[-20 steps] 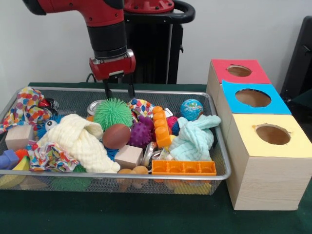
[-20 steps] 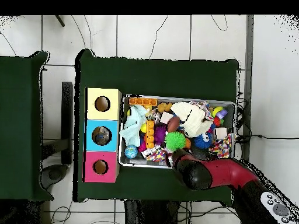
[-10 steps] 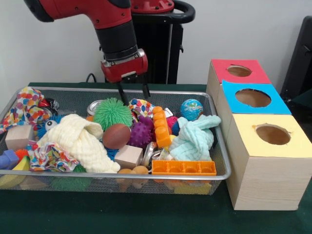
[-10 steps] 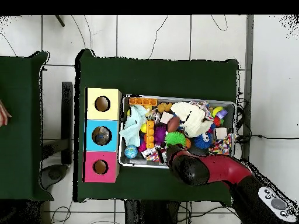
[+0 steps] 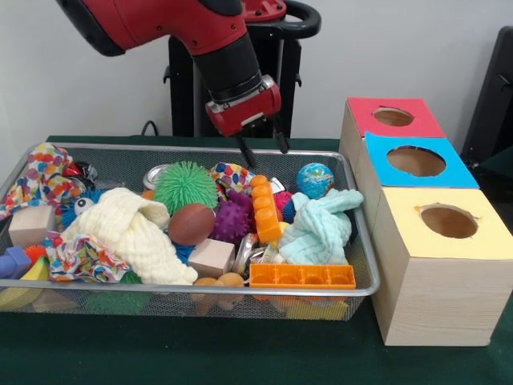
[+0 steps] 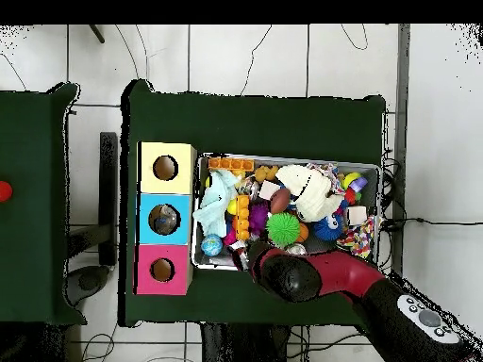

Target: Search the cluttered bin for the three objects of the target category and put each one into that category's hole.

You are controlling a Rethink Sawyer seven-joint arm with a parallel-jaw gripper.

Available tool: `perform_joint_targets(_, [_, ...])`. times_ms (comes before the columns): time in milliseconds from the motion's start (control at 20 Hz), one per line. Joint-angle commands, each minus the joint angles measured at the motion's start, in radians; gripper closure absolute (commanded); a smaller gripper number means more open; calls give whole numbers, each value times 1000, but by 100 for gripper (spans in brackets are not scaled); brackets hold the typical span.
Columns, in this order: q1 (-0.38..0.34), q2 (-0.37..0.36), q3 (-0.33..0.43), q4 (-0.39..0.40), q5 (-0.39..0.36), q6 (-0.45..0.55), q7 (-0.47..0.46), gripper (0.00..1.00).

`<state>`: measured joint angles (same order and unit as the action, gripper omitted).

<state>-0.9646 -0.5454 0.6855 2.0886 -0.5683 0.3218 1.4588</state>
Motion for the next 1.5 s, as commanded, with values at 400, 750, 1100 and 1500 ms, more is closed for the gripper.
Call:
perform_joint_targets(400, [126, -5, -83, -43, -62, -434, 186, 0])
perform_joint_targets(750, [210, -9, -189, -69, 15, -495, 166, 0])
perform_joint_targets(1100, [394, -17, -444, -133, 62, -619, 142, 0])
perform_joint_targets(1500, [586, 1, -727, -221, 153, -586, 127, 0])
